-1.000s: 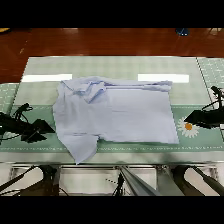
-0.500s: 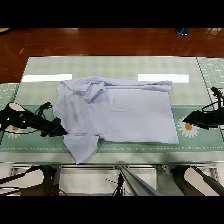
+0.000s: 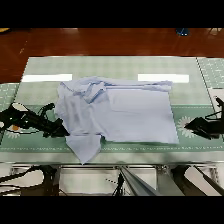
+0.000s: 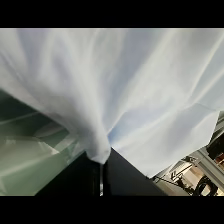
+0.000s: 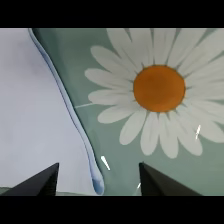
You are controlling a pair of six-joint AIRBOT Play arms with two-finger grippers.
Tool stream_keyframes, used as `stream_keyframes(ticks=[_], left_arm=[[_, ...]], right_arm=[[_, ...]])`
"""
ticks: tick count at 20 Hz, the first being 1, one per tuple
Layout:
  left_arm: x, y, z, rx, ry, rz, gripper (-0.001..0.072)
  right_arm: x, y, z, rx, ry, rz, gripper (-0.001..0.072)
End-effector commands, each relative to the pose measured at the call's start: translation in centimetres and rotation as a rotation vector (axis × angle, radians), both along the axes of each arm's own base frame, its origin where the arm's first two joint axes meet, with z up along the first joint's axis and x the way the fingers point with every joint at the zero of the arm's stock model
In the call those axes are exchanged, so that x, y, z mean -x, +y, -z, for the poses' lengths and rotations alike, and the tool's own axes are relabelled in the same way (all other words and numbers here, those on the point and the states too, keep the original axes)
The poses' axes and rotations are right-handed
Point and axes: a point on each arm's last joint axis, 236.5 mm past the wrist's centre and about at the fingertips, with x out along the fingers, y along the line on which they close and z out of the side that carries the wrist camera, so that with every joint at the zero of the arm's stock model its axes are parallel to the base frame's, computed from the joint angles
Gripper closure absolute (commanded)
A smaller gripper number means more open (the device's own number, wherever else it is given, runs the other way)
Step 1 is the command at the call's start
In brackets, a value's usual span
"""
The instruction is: Fold the shirts.
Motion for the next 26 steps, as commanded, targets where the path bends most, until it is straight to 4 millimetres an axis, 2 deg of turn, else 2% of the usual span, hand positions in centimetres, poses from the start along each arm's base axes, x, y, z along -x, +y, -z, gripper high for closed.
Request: stream_keyframes(ticks=[1,3,8,10,11,12,13,16,18,20,21,23,25,26], left_arm=[[-0.1,-0.2,-0.4,0.019,-0.014,0.006,0.0675],[-0.2,-0.1,-0.4,0.019,-0.019,0.009,0.0675],[-0.3,-0.2,-0.4,0.022,-0.023,0.008,0.0675],[-0.8,-0.7,-0.7,0.047,-0.041,-0.004,0.0675],[-1.2,-1.0,-1.0,0.064,-0.051,-0.017,0.0675],[-1.7,-1.1,-1.3,0.071,-0.064,-0.026,0.0676],[-2.4,-1.0,-1.6,0.07,-0.086,-0.022,0.0676],[-6.0,-0.2,-4.5,0.057,-0.206,-0.015,0.0676],[-9.6,-0.1,-8.7,0.061,-0.355,-0.024,0.0677],[-13.6,-0.2,-15.3,0.076,-0.565,-0.05,0.0677],[-15.3,-0.5,-19.6,0.092,-0.689,-0.063,0.0677],[-17.5,-1.2,-29.1,0.125,-0.948,-0.086,0.0677],[-17.7,-1.9,-38.8,0.14,-1.203,-0.092,0.0677],[-17.1,-2.2,-43.0,0.134,-1.313,-0.091,0.0677]], right_arm=[[1.9,1.5,2.0,-0.066,0.039,0.042,0.0131],[3.0,2.5,3.2,-0.081,0.053,0.026,0.0133],[1.7,5.2,4.7,-0.175,-0.018,0.146,0.0144],[1.9,5.2,5.4,-0.167,-0.014,0.174,0.0177],[1.8,5.3,5.3,-0.169,-0.017,0.172,0.0256],[1.6,5.4,4.9,-0.177,-0.027,0.153,0.0518],[1.3,5.7,4.2,-0.198,-0.048,0.126,0.0607],[-0.8,6.1,0.3,-0.266,-0.143,0.026,0.0693],[-4.1,5.7,-3.5,-0.297,-0.274,0.015,0.0694],[-8.4,4.5,-8.9,-0.297,-0.471,0.044,0.0694],[-10.3,4.0,-12.2,-0.295,-0.579,0.053,0.0694],[-13.4,3.3,-20.3,-0.298,-0.81,0.062,0.0694],[-14.7,3.6,-29.6,-0.319,-1.046,0.049,0.0695],[-14.7,3.8,-33.4,-0.317,-1.128,0.042,0.0695]])
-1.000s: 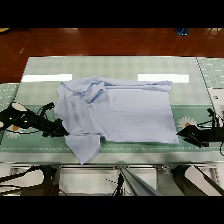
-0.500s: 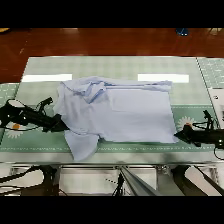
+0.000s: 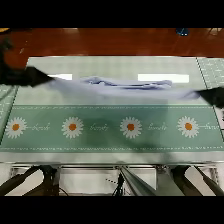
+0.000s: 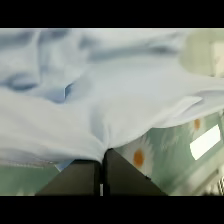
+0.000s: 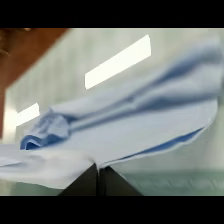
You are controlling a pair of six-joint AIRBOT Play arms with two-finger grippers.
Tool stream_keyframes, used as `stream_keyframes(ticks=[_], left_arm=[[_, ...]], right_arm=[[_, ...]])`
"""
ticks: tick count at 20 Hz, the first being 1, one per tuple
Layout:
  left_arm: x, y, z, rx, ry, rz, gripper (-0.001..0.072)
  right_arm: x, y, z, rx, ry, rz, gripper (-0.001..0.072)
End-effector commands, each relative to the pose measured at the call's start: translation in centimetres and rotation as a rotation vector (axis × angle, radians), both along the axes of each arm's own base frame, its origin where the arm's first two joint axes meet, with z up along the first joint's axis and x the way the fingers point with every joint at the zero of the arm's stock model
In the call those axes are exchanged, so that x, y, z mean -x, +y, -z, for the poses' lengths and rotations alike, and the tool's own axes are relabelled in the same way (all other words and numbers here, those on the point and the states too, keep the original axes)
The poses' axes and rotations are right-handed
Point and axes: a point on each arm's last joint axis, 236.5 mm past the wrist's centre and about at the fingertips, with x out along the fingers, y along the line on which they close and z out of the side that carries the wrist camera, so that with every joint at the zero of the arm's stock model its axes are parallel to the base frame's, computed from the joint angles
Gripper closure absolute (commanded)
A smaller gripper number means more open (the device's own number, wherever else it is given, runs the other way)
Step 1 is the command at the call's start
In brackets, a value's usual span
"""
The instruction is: Fold the shirts.
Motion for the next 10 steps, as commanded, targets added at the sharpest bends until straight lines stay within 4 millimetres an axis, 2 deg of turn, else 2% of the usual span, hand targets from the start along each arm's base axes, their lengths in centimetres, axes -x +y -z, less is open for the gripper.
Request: stream_keyframes(ticks=[1,3,5,7,8,10], left_arm=[[1.7,-1.6,-17.2,0.025,-0.437,-0.029,0.0677],[4.6,-2.2,-24.0,-0.021,-0.633,-0.039,0.0677],[7.9,-3.0,-29.5,-0.053,-0.799,-0.051,0.0677],[11.4,-3.7,-33.8,-0.076,-0.943,-0.071,0.0677],[13.2,-3.9,-35.5,-0.094,-0.999,-0.095,0.0677],[16.0,-2.8,-37.4,-0.153,-1.035,-0.21,0.0677]], right_arm=[[-0.9,1.3,-16.5,-0.029,-0.401,0.011,0.0695],[0.0,1.6,-22.8,0.044,-0.528,0.051,0.0695],[1.6,2.2,-29.2,0.12,-0.665,0.111,0.0695],[3.7,3.4,-34.6,0.201,-0.774,0.148,0.0695],[4.7,4.0,-36.4,0.251,-0.797,0.166,0.0695],[6.7,4.5,-38.8,0.413,-0.797,0.237,0.0695]])
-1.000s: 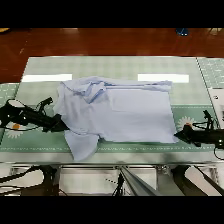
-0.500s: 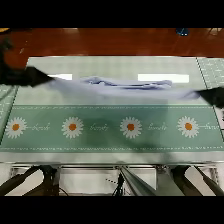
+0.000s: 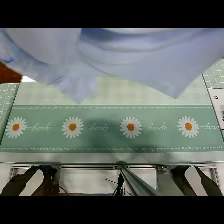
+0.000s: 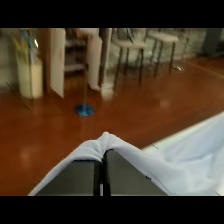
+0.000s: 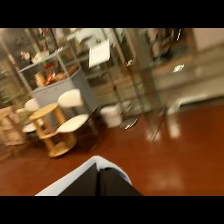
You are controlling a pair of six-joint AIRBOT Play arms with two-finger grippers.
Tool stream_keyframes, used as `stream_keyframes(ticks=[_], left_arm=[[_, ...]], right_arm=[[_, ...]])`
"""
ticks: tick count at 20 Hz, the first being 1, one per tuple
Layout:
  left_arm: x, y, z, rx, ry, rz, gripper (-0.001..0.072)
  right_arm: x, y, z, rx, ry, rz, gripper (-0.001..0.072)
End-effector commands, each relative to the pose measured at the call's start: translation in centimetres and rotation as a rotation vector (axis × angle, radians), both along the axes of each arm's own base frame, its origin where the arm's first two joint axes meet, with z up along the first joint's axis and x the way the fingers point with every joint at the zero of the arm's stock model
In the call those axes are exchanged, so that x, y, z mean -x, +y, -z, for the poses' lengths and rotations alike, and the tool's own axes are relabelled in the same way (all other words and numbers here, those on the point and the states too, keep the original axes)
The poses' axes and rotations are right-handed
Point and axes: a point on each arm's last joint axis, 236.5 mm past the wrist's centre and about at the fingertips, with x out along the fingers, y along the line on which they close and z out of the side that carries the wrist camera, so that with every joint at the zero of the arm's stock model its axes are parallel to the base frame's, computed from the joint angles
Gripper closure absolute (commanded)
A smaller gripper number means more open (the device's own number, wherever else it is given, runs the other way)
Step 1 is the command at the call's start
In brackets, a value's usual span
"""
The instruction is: Fold the shirts.
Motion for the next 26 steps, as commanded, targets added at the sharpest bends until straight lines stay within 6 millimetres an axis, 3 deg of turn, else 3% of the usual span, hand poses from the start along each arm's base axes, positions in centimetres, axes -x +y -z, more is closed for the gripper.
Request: stream_keyframes(ticks=[1,3,5,8,10,13,17,20,22,24,26], left_arm=[[5.8,1.7,-5.1,-0.009,-0.146,-0.208,0.0678],[8.6,3.7,-5.4,-0.009,-0.156,-0.352,0.0677],[10.8,4.3,-3.7,-0.044,-0.105,-0.421,0.0678],[12.5,3.8,2.1,-0.126,0.12,-0.414,0.0678],[12.8,3.9,5.8,-0.18,0.27,-0.396,0.0678],[11.9,4.4,9.1,-0.235,0.43,-0.369,0.0679],[6.9,5.7,11.8,-0.234,0.59,-0.328,0.0678],[1.7,6.1,16.3,-0.201,0.78,-0.231,0.0679],[-2.6,5.9,19.9,-0.177,0.881,-0.16,0.0678],[-7.0,4.5,23.8,-0.183,0.955,-0.085,0.0679],[-10.8,3.2,27.5,-0.212,1.002,-0.044,0.0678]], right_arm=[[4.4,0.9,-6.1,0.173,-0.072,0.22,0.0695],[7.0,0.6,-6.9,0.268,-0.051,0.367,0.0695],[9.2,1.3,-6.1,0.324,0.001,0.424,0.0695],[11.1,2.9,-1.2,0.399,0.192,0.388,0.0695],[11.8,2.3,2.5,0.426,0.353,0.377,0.0695],[11.2,0.9,4.2,0.432,0.434,0.369,0.0696],[8.1,-2.1,8.3,0.369,0.63,0.274,0.0696],[4.5,-5.4,12.2,0.282,0.783,0.192,0.0696],[1.9,-6.7,16.3,0.27,0.915,0.138,0.0696],[-1.1,-6.7,21.6,0.36,1.079,0.098,0.0696],[-5.6,-6.8,25.5,0.494,1.138,0.118,0.0695]])
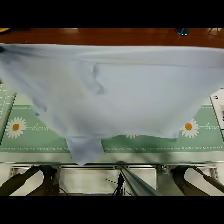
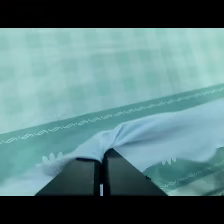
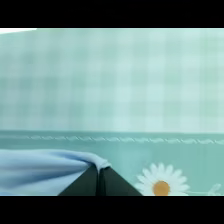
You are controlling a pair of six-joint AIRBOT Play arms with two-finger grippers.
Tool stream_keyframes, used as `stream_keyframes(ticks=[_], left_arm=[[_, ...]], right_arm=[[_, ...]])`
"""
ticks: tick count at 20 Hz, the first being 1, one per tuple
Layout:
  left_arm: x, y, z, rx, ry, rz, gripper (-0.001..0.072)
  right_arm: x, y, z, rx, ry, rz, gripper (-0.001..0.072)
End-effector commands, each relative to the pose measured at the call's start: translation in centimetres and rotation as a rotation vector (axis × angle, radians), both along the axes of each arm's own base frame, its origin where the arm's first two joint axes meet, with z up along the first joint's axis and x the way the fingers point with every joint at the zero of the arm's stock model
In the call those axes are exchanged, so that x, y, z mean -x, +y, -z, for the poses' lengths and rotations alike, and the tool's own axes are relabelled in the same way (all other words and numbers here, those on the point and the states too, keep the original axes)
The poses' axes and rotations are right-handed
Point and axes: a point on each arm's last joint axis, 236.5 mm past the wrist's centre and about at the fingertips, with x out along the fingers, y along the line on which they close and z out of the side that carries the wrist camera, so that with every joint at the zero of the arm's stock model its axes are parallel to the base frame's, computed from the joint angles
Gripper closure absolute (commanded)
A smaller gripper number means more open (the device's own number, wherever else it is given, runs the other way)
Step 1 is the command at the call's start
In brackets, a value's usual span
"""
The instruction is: Fold the shirts.
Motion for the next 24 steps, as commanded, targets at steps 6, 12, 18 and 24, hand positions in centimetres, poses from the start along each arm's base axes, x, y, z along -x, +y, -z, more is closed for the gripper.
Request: stream_keyframes(ticks=[6,12,18,24], left_arm=[[-14.5,-3.0,15.0,0.014,0.161,0.014,0.0677],[-22.9,-2.7,19.5,0.049,0.029,-0.12,0.0677],[-23.3,-3.2,28.3,0.046,0.204,-0.119,0.0677],[-16.7,-0.8,30.6,-0.087,0.458,-0.021,0.0677]], right_arm=[[-18.7,3.1,11.3,0.189,-0.046,-0.066,0.0695],[-24.5,2.2,18.9,0.129,-0.026,0.021,0.0695],[-25.1,2.5,26.4,0.05,0.108,0.035,0.0695],[-20.6,2.4,27.4,0.091,0.29,-0.031,0.0695]])
